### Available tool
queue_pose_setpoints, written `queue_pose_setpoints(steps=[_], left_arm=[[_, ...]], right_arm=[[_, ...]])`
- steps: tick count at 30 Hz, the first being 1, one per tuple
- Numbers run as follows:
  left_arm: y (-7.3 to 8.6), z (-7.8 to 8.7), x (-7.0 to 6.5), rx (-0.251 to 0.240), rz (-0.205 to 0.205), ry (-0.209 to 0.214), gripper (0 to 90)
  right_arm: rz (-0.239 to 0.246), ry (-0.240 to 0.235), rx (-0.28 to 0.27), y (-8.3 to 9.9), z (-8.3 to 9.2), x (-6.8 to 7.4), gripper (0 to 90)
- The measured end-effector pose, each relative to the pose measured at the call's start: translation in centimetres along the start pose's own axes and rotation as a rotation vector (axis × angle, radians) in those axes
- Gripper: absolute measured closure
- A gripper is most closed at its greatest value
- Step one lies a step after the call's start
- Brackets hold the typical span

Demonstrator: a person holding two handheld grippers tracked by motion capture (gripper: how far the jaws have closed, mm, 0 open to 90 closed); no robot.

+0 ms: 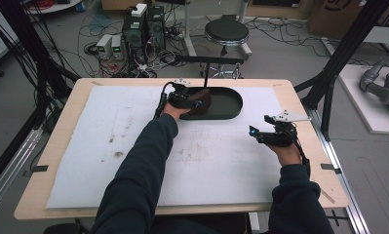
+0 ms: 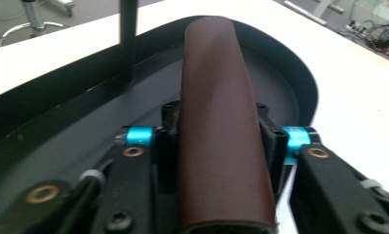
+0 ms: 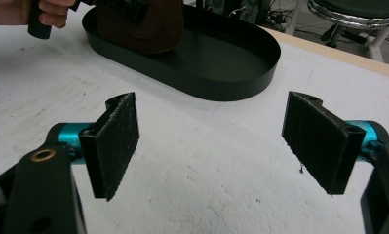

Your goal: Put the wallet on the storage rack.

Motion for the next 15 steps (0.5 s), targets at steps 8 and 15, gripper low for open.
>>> queue_pose_setpoints(steps=[8, 15], left_arm=[[-1.0, 2.6, 1.6, -0.024, 0.000, -0.097, 41.1], [-1.1, 5.0, 1.9, -0.063, 0.016, -0.106, 41.1]], right_arm=[[0.008, -0.006, 0.003, 0.0, 0.0, 0.2, 21.7], [0.008, -0.011, 0.000, 0.0, -0.1, 0.3, 21.7]])
Point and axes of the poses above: each handheld gripper's, and its own axes: z roughly backward along the jaws, y roughly out of its underside, x roughly to its left, the point moved 7 cm from there along -z, roughly forward along the jaws, and after that the axes turned 2 degrees about y, right-handed, at the moved point
